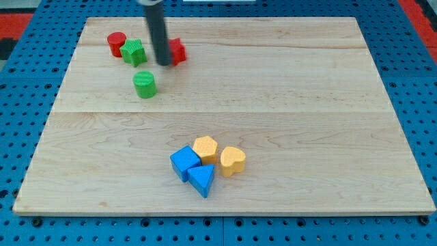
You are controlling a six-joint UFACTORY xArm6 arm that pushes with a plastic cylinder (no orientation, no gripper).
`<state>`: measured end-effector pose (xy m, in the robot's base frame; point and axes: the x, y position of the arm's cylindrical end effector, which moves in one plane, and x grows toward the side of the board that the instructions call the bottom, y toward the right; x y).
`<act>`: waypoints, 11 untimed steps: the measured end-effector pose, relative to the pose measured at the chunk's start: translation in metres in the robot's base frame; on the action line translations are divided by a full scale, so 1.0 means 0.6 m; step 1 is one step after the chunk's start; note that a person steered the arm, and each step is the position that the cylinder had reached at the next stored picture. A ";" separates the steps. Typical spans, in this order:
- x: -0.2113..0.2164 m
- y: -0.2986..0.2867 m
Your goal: Move the green blocks to the bottom right of the red star
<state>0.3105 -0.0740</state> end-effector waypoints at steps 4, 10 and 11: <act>0.055 -0.014; 0.110 -0.197; 0.072 -0.142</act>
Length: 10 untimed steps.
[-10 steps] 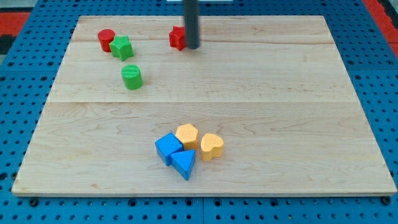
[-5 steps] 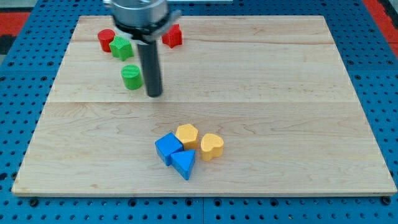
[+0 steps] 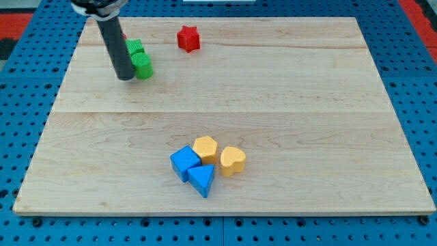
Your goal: Move the green blocks to the bottom right of the red star
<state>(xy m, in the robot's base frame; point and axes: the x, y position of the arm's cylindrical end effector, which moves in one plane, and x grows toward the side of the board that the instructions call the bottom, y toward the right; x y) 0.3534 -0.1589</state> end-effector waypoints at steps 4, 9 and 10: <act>-0.060 -0.126; -0.062 0.069; -0.049 0.184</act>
